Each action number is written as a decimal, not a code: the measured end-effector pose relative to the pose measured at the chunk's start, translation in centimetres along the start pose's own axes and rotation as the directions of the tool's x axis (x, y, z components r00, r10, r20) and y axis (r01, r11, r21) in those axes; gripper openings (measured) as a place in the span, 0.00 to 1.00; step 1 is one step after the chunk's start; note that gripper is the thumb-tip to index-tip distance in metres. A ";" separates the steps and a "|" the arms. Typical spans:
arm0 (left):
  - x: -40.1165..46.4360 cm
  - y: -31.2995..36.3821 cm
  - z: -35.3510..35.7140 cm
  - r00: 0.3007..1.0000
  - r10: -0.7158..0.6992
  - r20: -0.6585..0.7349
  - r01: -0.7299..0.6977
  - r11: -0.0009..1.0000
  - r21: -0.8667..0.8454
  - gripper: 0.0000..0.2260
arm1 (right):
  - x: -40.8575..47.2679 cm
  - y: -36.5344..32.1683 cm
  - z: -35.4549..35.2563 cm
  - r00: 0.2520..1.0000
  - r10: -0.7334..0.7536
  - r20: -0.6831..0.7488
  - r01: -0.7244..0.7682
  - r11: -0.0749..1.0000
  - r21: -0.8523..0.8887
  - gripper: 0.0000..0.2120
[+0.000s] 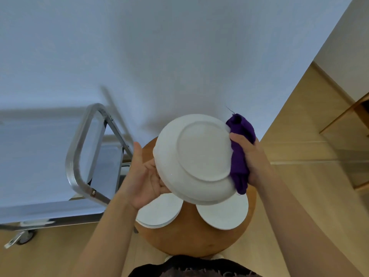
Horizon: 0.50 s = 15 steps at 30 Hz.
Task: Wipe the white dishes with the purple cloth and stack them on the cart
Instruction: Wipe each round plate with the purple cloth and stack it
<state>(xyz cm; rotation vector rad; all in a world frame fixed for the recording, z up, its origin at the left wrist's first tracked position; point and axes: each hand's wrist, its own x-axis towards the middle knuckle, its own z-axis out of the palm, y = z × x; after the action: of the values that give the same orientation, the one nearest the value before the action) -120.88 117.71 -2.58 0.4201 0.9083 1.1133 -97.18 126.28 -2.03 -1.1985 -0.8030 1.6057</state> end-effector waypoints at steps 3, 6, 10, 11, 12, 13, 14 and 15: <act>0.6 0.6 0.3 0.995 -0.062 0.074 0.073 0.986 -0.148 0.37 | 0.3 -0.1 0.2 0.992 0.016 0.129 -0.002 0.994 -0.105 0.19; 1.0 0.8 1.0 0.999 0.002 0.040 0.006 0.979 -0.204 0.34 | 0.6 0.3 0.7 0.993 0.009 0.121 0.020 0.972 -0.235 0.23; 0.8 0.8 1.3 0.998 0.053 0.033 -0.046 0.982 -0.183 0.30 | 0.3 1.2 0.5 0.997 -0.074 0.038 0.083 0.896 -0.435 0.24; 0.9 0.8 1.5 0.998 0.070 0.009 -0.067 0.982 -0.175 0.27 | 0.0 1.5 0.6 0.993 -0.115 0.033 0.117 0.878 -0.464 0.22; 1.0 0.8 1.9 0.996 0.087 -0.020 -0.089 0.982 -0.169 0.27 | -0.3 1.9 0.9 0.986 -0.165 0.040 0.164 0.869 -0.468 0.17; 1.1 0.8 2.2 0.994 0.101 -0.047 -0.108 0.981 -0.161 0.27 | -0.7 2.3 1.3 0.977 -0.210 0.039 0.205 0.875 -0.439 0.12; 1.3 0.7 2.5 0.991 0.112 -0.077 -0.122 0.982 -0.146 0.27 | -1.2 2.7 1.6 0.971 -0.237 0.026 0.228 0.894 -0.387 0.08; 1.3 0.6 2.8 0.987 0.116 -0.115 -0.129 0.984 -0.119 0.28 | -1.8 2.9 1.9 0.969 -0.249 0.001 0.235 0.913 -0.333 0.07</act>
<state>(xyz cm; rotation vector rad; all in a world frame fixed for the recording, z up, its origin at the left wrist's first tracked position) -118.79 119.57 -1.04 0.3175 0.9093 1.3093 -99.70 123.64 -3.44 -1.3029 -1.1810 1.2701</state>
